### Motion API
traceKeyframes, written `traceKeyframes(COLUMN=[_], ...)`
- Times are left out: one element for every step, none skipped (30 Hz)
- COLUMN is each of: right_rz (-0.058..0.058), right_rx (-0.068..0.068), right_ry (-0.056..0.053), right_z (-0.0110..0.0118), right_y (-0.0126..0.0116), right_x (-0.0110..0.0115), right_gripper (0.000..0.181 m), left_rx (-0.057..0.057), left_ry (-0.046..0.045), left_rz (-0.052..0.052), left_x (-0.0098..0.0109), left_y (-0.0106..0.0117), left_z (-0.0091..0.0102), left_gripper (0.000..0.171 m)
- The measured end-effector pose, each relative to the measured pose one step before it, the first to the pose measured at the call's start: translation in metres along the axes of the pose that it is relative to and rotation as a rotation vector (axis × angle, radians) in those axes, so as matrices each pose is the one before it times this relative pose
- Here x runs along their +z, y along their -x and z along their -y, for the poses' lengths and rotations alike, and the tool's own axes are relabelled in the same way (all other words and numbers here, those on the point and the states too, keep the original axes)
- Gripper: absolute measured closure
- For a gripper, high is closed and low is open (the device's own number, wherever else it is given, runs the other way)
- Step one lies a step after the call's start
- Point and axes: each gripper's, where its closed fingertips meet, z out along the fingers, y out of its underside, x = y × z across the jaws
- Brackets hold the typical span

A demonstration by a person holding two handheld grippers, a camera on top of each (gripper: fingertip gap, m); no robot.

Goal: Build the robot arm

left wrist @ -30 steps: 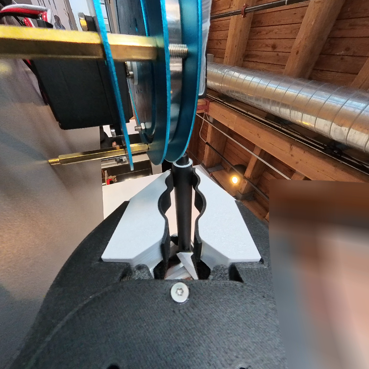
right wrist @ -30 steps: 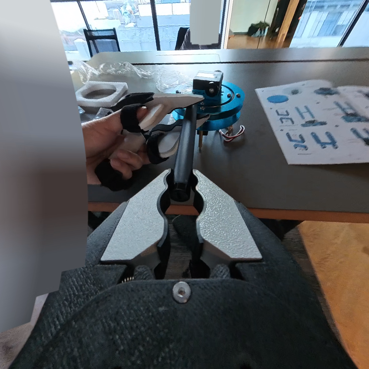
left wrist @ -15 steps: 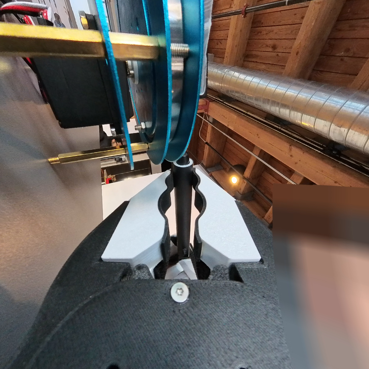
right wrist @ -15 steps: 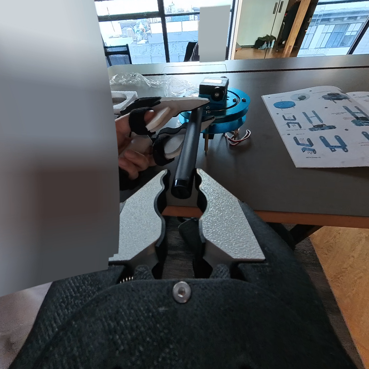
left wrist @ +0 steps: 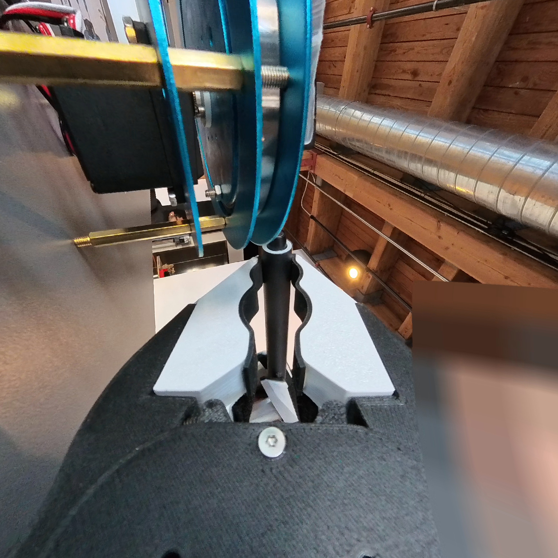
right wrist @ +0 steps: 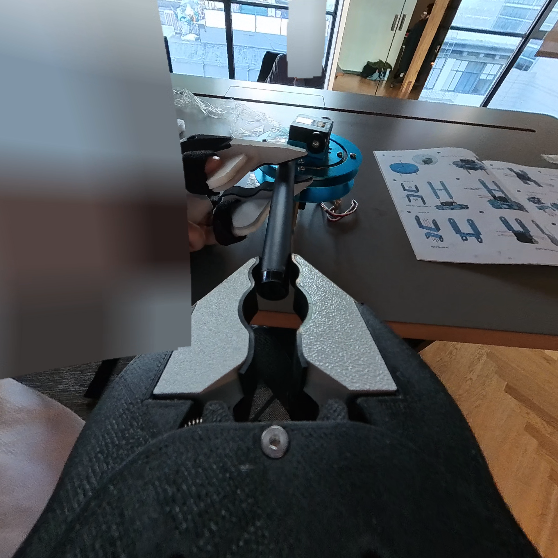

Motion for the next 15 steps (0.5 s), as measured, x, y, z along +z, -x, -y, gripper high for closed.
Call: traceKeyframes(right_rz=[0.0007,0.0008,0.0011,0.0035,0.0068,0.0085,0.0114,0.0165,0.0205,0.0227,0.0234,0.0254,0.0260,0.0236,0.0231], right_rx=[0.0038,0.0047,0.0060,0.0117,0.0190,0.0231,0.0300,0.0404,0.0453,0.0498,0.0493,0.0517,0.0513,0.0442,0.0406], right_ry=[0.0017,0.0040,0.0050,0.0049,0.0048,0.0038,0.0022,-0.0007,0.0005,0.0002,0.0006,0.0024,0.0028,0.0022,0.0006], right_z=[-0.00031,-0.00058,-0.00060,-0.00061,-0.00058,-0.00043,-0.00039,-0.00005,-0.00028,-0.00045,-0.00072,-0.00100,-0.00115,-0.00132,-0.00089], right_y=[-0.00037,-0.00012,-0.00019,-0.00004,-0.00006,-0.00007,-0.00009,0.00005,0.00015,0.00003,0.00005,0.00040,0.00043,0.00040,0.00046], right_x=[0.00015,0.00009,0.00010,0.00010,0.00018,0.00014,0.00006,0.00004,0.00006,0.00005,0.00013,0.00026,0.00035,0.00053,0.00030], right_gripper=[0.165,0.165,0.165,0.165,0.165,0.165,0.165,0.165,0.165,0.165,0.165,0.165,0.165,0.165,0.165], left_rx=[-0.0004,0.0003,0.0002,-0.0001,0.0011,0.0005,-0.0001,0.0002,0.0005,-0.0004,-0.0007,0.0010,0.0006,-0.0009,-0.0002], left_ry=[-0.00013,-0.00020,-0.00040,-0.00053,-0.00038,-0.00068,-0.00077,-0.00070,-0.00042,-0.00005,0.00003,-0.00026,-0.00028,-0.00034,-0.00007], left_rz=[0.0013,0.0012,0.0011,0.0012,0.0010,0.0009,0.0006,0.0004,0.0012,0.0018,0.0023,0.0020,0.0024,0.0010,0.0018], left_x=[0.00009,0.00001,-0.00001,0.00004,-0.00006,-0.00008,0.00000,0.00001,-0.00006,-0.00004,-0.00001,-0.00011,-0.00010,0.00002,-0.00009], left_y=[0.00030,0.00019,0.00026,0.00017,0.00018,0.00022,0.00006,0.00017,0.00017,0.00043,0.00038,0.00041,0.00043,0.00018,0.00031], left_z=[0.00007,0.00003,0.00005,0.00007,0.00009,0.00013,0.00024,0.00010,0.00010,0.00010,0.00009,0.00007,0.00008,0.00014,0.00014], left_gripper=[0.156,0.156,0.156,0.156,0.156,0.156,0.156,0.156,0.156,0.156,0.156,0.156,0.156,0.155,0.155])
